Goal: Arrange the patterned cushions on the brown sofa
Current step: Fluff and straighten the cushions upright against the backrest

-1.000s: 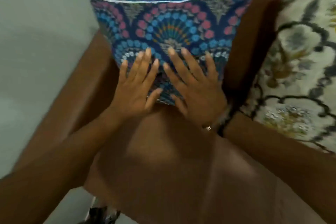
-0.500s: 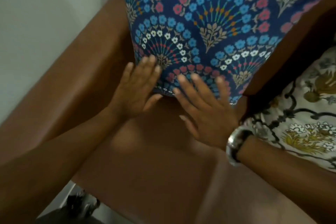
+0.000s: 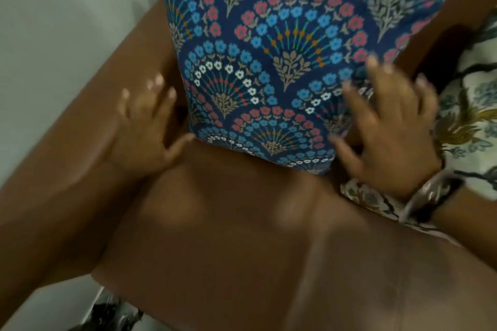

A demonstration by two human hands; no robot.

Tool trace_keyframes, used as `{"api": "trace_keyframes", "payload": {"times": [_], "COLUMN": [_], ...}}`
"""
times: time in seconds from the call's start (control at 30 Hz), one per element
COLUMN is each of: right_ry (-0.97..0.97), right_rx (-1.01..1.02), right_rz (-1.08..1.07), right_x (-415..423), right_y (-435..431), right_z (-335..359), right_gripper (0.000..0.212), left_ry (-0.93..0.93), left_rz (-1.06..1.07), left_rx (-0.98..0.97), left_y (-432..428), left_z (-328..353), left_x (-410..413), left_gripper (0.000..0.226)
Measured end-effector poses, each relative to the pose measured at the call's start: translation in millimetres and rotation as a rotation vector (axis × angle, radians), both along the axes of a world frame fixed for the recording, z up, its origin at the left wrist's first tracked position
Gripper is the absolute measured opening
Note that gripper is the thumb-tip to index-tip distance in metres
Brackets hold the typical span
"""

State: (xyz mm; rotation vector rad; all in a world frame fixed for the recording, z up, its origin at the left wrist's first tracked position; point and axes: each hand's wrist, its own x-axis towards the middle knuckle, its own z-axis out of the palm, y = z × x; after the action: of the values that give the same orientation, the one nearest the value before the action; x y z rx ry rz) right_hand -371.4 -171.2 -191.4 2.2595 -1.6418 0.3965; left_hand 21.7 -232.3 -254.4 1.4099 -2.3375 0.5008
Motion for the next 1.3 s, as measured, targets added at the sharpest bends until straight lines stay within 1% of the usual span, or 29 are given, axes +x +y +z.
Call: {"api": "trace_keyframes", "payload": {"times": [0.07,0.1,0.17,0.2,0.27,0.3,0.4,0.47,0.5,0.53,0.57,0.6,0.63,0.67,0.7,0.73,0.77,0.8,0.9,0.93,1.0,1.07,1.1,1.13,1.17,1.23,1.27,1.3], "right_ry": [0.008,0.022,0.052,0.074,0.093,0.076,-0.05,-0.244,-0.392,-0.579,-0.8,-1.032,-1.267,-1.457,-1.574,-1.624,-1.643,-1.65,-1.59,-1.548,-1.433,-1.261,-1.149,-1.047,-0.978,-0.914,-0.894,-0.883], "right_rx": [0.031,0.084,0.225,0.276,0.286,0.285,0.275,0.163,0.078,0.009,0.003,0.074,0.193,0.328,0.435,0.501,0.539,0.536,0.429,0.379,0.281,0.217,0.218,0.243,0.289,0.378,0.396,0.402], "right_rz": [0.02,0.022,-0.026,-0.049,-0.069,-0.067,-0.078,-0.124,-0.169,-0.222,-0.268,-0.289,-0.283,-0.263,-0.268,-0.298,-0.338,-0.376,-0.404,-0.378,-0.297,-0.241,-0.23,-0.217,-0.204,-0.176,-0.165,-0.159], "right_x": [-3,-3,-1,1,3,3,-4,-11,-13,-10,-3,9,22,34,40,42,43,43,44,44,39,29,25,22,21,22,22,22], "right_y": [-44,-66,-100,-110,-119,-120,-112,-99,-88,-75,-59,-43,-30,-21,-19,-22,-27,-33,-42,-41,-42,-55,-64,-73,-81,-91,-93,-94], "right_z": [40,56,78,83,86,85,75,62,52,39,24,7,-9,-25,-39,-52,-59,-63,-51,-40,-12,22,39,52,60,60,57,52], "right_gripper": [0.098,0.106,0.12,0.126,0.129,0.129,0.133,0.136,0.137,0.138,0.139,0.135,0.125,0.113,0.107,0.104,0.098,0.09,0.063,0.06,0.06,0.061,0.06,0.061,0.061,0.059,0.058,0.058], "left_ry": [-0.024,-0.048,-0.075,-0.126,-0.276,-0.318,-0.315,-0.319,-0.321,-0.316,-0.311,-0.307,-0.301,-0.295,-0.29,-0.275,-0.245,-0.214,-0.098,-0.011,0.267,0.562,0.669,0.729,0.756,0.765,0.756,0.742], "left_rz": [-0.06,-0.108,-0.183,-0.201,-0.206,-0.194,-0.153,-0.156,-0.165,-0.182,-0.205,-0.233,-0.255,-0.262,-0.257,-0.251,-0.245,-0.24,-0.239,-0.225,-0.201,-0.217,-0.222,-0.225,-0.223,-0.205,-0.178,-0.138], "left_rx": [-0.049,-0.031,0.113,0.204,0.362,0.424,0.481,0.504,0.511,0.515,0.519,0.524,0.529,0.537,0.55,0.569,0.588,0.599,0.584,0.591,0.635,0.732,0.79,0.824,0.843,0.852,0.862,0.882], "left_y": [-40,-63,-103,-117,-133,-136,-141,-145,-147,-148,-148,-147,-146,-144,-143,-142,-140,-139,-136,-136,-134,-130,-127,-126,-126,-127,-129,-132], "left_z": [53,77,117,131,147,150,151,153,153,152,151,150,150,150,151,152,153,154,153,152,152,150,147,142,137,126,120,114], "left_x": [-9,-17,-36,-47,-67,-74,-83,-88,-92,-97,-102,-109,-116,-123,-130,-136,-140,-143,-141,-135,-113,-88,-80,-73,-69,-66,-65,-63], "left_gripper": [0.103,0.113,0.126,0.131,0.143,0.149,0.15,0.153,0.154,0.155,0.155,0.153,0.152,0.151,0.149,0.146,0.138,0.124,0.08,0.068,0.052,0.049,0.05,0.049,0.047,0.044,0.045,0.051]}}
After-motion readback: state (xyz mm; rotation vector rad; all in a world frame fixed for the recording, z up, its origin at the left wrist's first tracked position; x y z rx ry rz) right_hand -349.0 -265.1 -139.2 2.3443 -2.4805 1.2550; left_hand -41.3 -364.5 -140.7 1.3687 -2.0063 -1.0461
